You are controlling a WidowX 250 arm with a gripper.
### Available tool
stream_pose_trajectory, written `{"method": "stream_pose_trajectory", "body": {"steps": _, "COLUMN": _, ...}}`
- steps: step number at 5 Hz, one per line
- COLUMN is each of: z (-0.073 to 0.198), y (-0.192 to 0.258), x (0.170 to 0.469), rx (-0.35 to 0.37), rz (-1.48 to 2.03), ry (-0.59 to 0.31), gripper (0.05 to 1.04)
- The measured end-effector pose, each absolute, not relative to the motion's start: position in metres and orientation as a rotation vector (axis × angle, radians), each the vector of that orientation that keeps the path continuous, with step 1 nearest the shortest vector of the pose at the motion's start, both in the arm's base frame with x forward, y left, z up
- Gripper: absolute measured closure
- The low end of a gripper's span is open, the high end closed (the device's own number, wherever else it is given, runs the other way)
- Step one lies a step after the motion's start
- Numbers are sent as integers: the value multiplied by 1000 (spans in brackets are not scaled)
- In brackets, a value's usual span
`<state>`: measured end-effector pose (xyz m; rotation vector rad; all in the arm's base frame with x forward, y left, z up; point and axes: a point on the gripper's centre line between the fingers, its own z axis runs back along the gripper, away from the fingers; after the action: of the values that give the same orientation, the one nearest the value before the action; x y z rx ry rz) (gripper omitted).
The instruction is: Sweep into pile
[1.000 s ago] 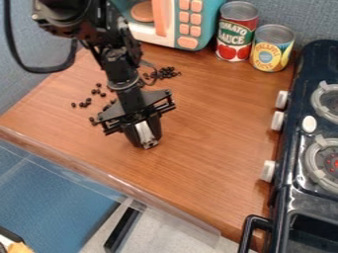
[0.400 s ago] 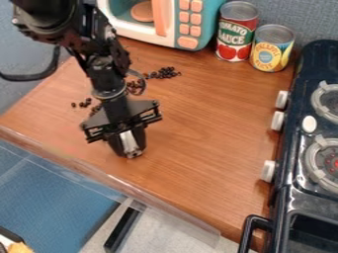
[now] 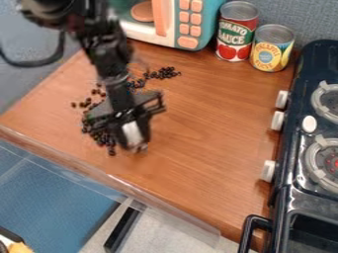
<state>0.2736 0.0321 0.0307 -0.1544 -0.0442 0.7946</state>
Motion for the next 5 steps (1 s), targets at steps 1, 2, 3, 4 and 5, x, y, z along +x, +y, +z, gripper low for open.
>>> {"method": "stream_pose_trajectory", "body": {"steps": 1, "z": 41, "y": 17, "x": 297, "rx": -170, "rz": 768, "ry": -62, "gripper": 711}}
{"method": "stream_pose_trajectory", "body": {"steps": 2, "z": 42, "y": 4, "x": 319, "rx": -186, "rz": 751, "ry": -67, "gripper": 711}}
{"method": "stream_pose_trajectory", "body": {"steps": 3, "z": 29, "y": -10, "x": 339, "rx": -194, "rz": 736, "ry": -41, "gripper": 711}}
{"method": "stream_pose_trajectory", "body": {"steps": 4, "z": 19, "y": -19, "x": 356, "rx": -196, "rz": 738, "ry": -33, "gripper": 711}}
{"method": "stream_pose_trajectory", "body": {"steps": 5, "z": 19, "y": -28, "x": 374, "rx": -205, "rz": 735, "ry": -44, "gripper": 711}}
